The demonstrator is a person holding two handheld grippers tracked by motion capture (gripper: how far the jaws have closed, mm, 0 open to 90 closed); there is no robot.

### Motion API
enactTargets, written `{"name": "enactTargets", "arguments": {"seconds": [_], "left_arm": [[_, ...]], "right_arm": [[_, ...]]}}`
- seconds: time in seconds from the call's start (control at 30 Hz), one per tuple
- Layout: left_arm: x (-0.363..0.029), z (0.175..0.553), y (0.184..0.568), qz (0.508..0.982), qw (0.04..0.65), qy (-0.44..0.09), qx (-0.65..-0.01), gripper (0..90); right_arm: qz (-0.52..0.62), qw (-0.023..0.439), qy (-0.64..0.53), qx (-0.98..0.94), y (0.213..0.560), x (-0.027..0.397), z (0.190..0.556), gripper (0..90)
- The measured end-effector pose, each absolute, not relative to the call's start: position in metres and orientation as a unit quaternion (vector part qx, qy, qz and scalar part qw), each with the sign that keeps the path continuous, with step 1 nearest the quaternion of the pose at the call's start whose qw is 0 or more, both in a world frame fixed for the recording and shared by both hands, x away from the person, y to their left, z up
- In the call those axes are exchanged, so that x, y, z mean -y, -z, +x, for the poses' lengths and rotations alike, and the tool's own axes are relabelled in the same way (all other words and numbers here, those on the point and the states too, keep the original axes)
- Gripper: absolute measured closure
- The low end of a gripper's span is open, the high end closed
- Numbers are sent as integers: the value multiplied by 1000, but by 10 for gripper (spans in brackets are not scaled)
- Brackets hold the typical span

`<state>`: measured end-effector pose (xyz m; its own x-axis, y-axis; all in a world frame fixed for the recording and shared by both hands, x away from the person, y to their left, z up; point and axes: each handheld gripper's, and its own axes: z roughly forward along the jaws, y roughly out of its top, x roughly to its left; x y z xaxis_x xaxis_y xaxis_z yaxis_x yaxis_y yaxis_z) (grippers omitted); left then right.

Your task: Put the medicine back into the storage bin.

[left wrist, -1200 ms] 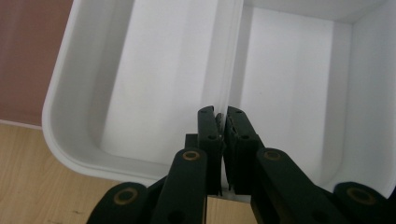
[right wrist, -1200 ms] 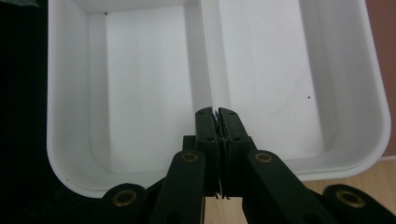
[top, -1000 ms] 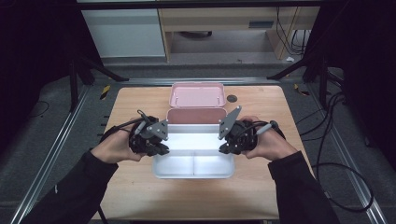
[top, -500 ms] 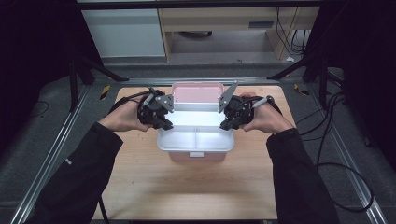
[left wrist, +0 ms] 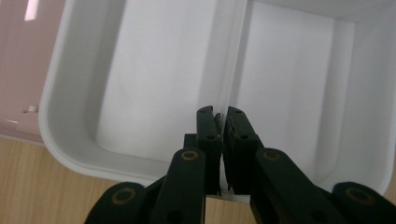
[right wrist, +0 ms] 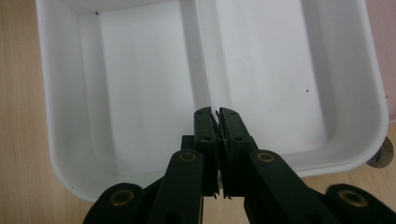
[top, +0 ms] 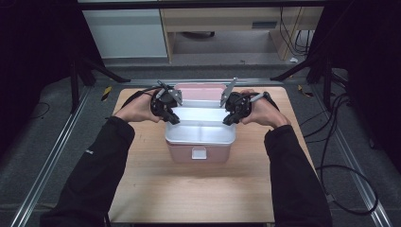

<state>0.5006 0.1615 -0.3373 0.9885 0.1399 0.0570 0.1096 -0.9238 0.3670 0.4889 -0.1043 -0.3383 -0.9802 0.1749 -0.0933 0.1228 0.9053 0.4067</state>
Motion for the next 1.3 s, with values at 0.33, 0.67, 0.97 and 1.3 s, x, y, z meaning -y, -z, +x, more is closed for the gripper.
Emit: {"name": "enactTargets", "arguments": {"seconds": [0.33, 0.67, 0.97, 1.3], "left_arm": [[-160, 506, 357, 984, 160, -35, -67, 853], [-167, 504, 375, 979, 185, -20, -85, 845], [-167, 500, 368, 975, 188, -44, -110, 766], [-192, 491, 343, 942, 272, -80, -179, 575]], "right_arm": [[87, 59, -193, -976, 355, 97, 495, 866], [99, 67, -204, -972, 370, 98, 491, 840], [131, 79, -215, -965, 375, 100, 488, 752], [220, 143, -291, -920, 345, 119, 476, 495]]}}
